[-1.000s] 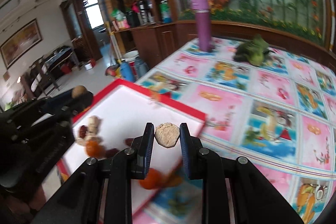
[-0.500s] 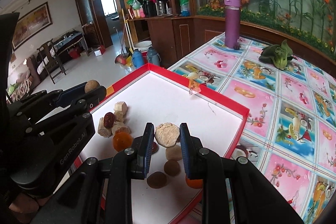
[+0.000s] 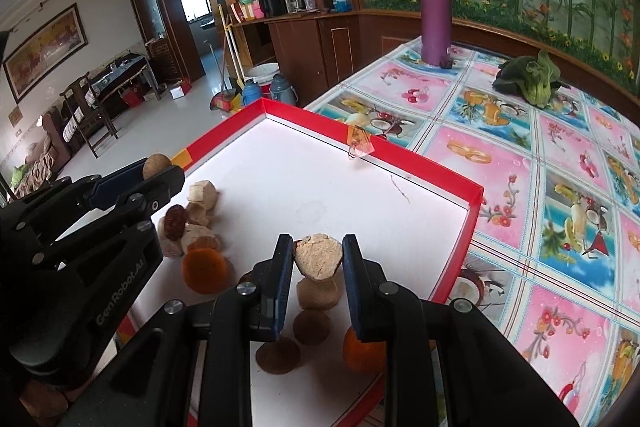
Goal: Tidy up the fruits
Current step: 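Carry both round fruits into the tray and open both tools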
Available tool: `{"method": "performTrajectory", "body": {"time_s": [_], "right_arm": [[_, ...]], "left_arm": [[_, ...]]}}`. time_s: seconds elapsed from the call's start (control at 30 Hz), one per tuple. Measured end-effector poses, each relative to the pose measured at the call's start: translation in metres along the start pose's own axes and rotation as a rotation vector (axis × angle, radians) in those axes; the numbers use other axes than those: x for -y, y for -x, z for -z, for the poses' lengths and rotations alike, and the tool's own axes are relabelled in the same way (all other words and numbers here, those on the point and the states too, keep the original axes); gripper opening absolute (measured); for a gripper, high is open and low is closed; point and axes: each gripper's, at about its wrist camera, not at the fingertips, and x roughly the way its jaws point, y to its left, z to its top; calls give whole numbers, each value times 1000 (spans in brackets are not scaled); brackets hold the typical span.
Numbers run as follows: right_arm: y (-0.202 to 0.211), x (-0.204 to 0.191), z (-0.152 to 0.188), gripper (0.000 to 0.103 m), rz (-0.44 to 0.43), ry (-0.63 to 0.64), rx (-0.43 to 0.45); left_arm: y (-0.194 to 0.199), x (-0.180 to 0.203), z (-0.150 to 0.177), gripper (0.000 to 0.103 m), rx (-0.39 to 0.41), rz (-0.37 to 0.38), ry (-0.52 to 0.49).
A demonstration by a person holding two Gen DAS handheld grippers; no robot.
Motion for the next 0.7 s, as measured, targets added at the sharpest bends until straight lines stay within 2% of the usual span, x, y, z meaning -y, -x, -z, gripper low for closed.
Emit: {"method": "performTrajectory", "body": {"time_s": [0.27,0.37,0.43,0.53,0.7], "right_arm": [[-8,1,5,25,13,9,-37],[-5,0,6,41,31,24,-44],[1,1,7,44,35,26,-25],[12,2,8,45,57,41,7],[38,6,10,47,92,50,64]], "left_arm": [[-11,5,7,24,-30,-33,-27],[-12,8,7,28,-40,-36,-36],[-8,8,8,46,-32,-37,-32],[3,8,9,66,-4,-63,-25],[29,3,8,85,53,-78,-1]]}}
